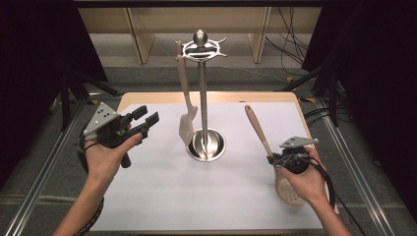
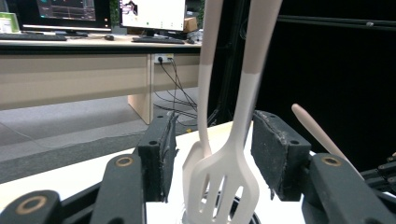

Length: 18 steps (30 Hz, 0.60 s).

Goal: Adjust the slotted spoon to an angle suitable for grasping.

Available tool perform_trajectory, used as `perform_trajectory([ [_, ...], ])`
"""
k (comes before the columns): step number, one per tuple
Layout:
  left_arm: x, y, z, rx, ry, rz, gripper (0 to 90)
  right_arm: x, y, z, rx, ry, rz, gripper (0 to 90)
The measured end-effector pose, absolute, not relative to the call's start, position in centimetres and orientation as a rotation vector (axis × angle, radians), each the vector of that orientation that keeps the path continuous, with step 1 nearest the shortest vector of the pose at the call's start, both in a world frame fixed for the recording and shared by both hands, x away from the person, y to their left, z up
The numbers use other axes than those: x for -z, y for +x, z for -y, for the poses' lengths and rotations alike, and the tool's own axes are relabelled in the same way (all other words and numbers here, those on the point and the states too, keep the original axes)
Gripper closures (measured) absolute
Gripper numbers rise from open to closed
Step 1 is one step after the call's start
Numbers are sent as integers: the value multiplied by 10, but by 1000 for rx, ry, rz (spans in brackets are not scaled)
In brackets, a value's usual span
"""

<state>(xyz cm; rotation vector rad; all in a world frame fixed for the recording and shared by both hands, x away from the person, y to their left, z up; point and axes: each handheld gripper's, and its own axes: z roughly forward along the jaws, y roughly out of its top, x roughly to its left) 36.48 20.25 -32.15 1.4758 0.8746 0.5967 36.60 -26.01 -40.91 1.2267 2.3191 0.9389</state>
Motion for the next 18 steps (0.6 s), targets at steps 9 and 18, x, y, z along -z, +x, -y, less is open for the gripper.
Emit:
perform_trajectory([
  [9,322,365,-199,-584,1477,-870,488,399,355,251,-1056,1181,-2271,792],
  [18,324,365,-197,-567,1487,-859,486,392,345,240,-1141,1131,-2227,792],
])
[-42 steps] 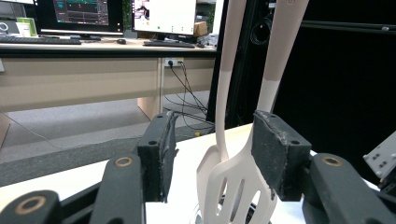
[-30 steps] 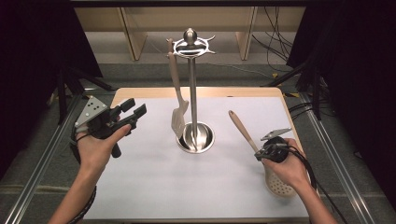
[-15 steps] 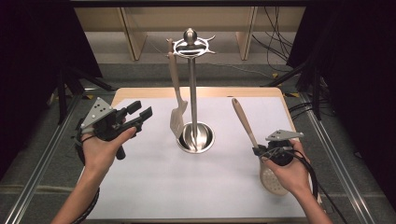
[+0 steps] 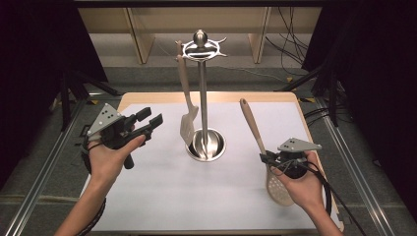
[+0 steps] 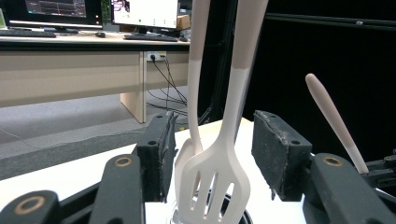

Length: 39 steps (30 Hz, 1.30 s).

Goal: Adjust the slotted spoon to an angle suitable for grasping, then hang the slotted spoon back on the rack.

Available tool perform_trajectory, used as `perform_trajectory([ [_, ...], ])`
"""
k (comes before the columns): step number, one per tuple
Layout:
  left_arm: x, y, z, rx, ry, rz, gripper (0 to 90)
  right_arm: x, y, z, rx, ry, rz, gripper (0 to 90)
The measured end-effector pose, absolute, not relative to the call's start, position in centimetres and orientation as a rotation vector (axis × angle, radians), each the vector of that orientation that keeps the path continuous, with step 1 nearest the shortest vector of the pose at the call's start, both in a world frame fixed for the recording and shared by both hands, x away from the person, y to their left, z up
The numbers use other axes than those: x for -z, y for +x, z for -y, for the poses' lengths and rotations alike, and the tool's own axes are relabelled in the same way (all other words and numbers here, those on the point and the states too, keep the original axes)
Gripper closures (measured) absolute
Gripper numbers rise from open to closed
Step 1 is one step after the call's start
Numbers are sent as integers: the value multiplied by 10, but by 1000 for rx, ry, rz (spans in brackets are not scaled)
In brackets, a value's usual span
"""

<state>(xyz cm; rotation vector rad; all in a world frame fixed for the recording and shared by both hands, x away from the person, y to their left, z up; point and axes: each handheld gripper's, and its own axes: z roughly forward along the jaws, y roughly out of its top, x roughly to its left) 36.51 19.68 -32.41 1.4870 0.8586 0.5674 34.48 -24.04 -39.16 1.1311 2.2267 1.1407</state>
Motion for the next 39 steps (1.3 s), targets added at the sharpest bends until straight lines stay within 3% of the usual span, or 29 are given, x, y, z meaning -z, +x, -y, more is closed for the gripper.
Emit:
perform_trajectory([
  [25,327,365,-183,-519,1506,-835,482,381,336,234,-1199,1083,-2193,792],
  [39,317,357,-120,-417,1603,-680,462,369,326,208,-1248,1002,-2188,792],
])
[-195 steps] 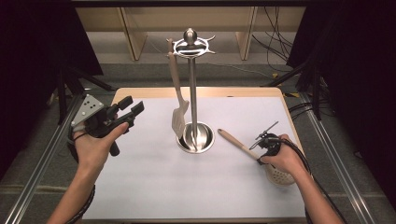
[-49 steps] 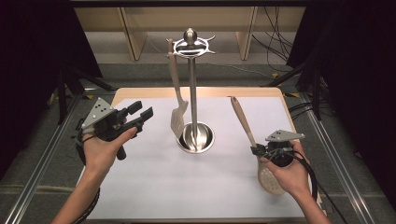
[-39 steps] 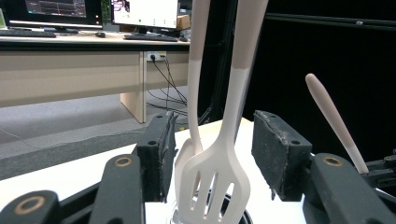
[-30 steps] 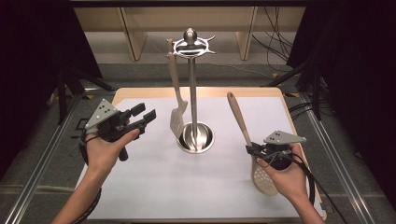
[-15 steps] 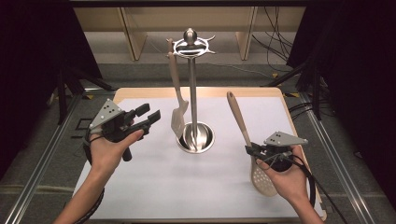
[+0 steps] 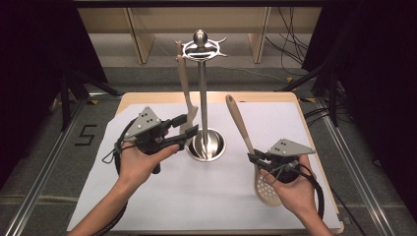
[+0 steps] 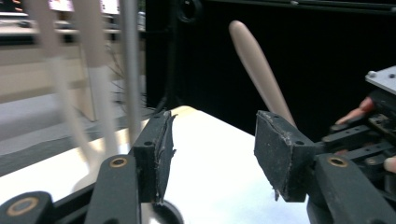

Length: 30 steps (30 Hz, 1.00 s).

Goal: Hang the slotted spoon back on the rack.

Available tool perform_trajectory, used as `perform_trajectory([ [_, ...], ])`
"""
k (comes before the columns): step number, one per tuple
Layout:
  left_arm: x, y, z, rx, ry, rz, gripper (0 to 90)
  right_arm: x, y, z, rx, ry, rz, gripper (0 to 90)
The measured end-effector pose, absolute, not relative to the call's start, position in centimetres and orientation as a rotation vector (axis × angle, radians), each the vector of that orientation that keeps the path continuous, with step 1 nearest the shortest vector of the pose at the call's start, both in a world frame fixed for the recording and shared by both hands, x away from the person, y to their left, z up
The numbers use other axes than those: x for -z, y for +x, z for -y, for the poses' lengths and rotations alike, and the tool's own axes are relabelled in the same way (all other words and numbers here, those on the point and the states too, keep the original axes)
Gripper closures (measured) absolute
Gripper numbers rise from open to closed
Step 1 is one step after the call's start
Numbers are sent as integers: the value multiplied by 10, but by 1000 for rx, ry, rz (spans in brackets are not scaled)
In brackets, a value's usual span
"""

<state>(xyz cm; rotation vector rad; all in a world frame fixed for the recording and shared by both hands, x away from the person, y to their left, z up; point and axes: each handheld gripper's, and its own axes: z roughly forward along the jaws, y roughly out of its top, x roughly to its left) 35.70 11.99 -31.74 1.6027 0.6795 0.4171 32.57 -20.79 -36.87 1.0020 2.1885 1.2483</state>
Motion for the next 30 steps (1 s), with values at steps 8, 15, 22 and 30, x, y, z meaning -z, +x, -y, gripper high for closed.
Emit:
perform_trajectory([
  [8,318,362,-90,-342,1644,-657,452,365,323,196,-1257,933,-2200,792],
  [15,318,367,-69,-304,1664,-641,449,363,319,189,-1241,911,-2216,792],
  [22,319,370,-57,-288,1669,-638,448,361,317,185,-1246,865,-2212,792],
  [30,320,372,-51,-292,1670,-645,476,361,316,178,-1241,848,-2221,792],
])
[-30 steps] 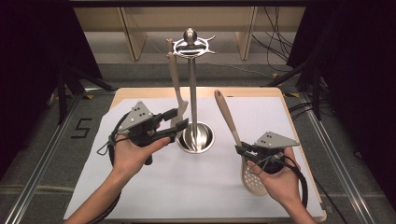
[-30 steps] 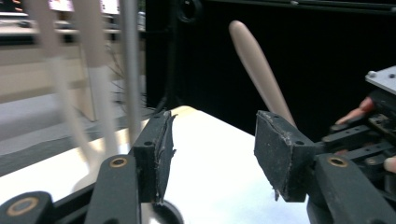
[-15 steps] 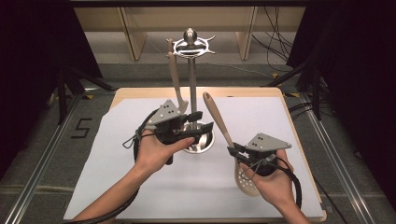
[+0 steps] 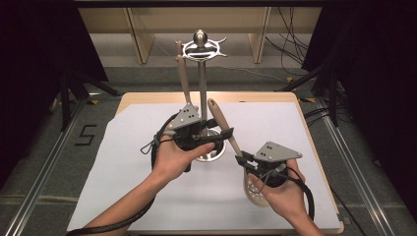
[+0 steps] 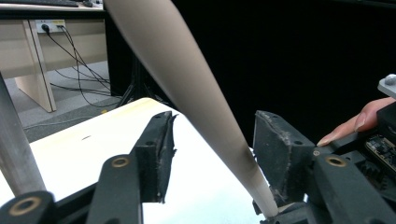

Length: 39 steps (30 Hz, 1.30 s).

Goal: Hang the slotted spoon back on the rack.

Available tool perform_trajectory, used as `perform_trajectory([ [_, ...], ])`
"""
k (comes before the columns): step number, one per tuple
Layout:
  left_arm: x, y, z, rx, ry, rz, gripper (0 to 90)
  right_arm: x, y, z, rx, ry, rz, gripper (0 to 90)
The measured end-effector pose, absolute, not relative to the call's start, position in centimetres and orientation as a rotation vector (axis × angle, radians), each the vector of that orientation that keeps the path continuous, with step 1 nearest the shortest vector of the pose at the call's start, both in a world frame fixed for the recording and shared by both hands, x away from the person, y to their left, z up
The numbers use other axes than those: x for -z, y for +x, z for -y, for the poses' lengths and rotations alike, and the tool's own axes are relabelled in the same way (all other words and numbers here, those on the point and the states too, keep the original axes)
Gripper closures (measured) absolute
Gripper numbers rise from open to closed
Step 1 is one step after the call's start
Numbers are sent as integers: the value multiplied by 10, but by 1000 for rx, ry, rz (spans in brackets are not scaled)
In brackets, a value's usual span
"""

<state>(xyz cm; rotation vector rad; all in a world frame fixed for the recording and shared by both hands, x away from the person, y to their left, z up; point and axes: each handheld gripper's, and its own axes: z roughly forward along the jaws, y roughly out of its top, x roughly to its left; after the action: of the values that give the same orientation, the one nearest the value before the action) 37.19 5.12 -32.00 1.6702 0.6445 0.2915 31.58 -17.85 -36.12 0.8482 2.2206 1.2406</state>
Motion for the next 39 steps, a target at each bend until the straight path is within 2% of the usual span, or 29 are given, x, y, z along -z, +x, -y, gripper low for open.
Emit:
perform_trajectory([
  [6,319,371,-52,-305,1663,-631,577,363,316,173,-1235,840,-2238,791],
  [16,308,360,-49,-208,1637,-543,727,366,320,165,-1251,823,-2219,786],
  [20,303,356,-48,-233,1663,-499,736,365,323,163,-1278,806,-2258,774],
  [24,300,357,-51,-225,1668,-487,737,364,327,163,-1334,754,-2283,696],
  [29,300,359,-55,-229,1692,-485,737,358,327,168,-1408,744,-2271,653],
  [39,302,359,-58,-199,1698,-489,738,349,331,165,-1498,682,-2302,646],
])
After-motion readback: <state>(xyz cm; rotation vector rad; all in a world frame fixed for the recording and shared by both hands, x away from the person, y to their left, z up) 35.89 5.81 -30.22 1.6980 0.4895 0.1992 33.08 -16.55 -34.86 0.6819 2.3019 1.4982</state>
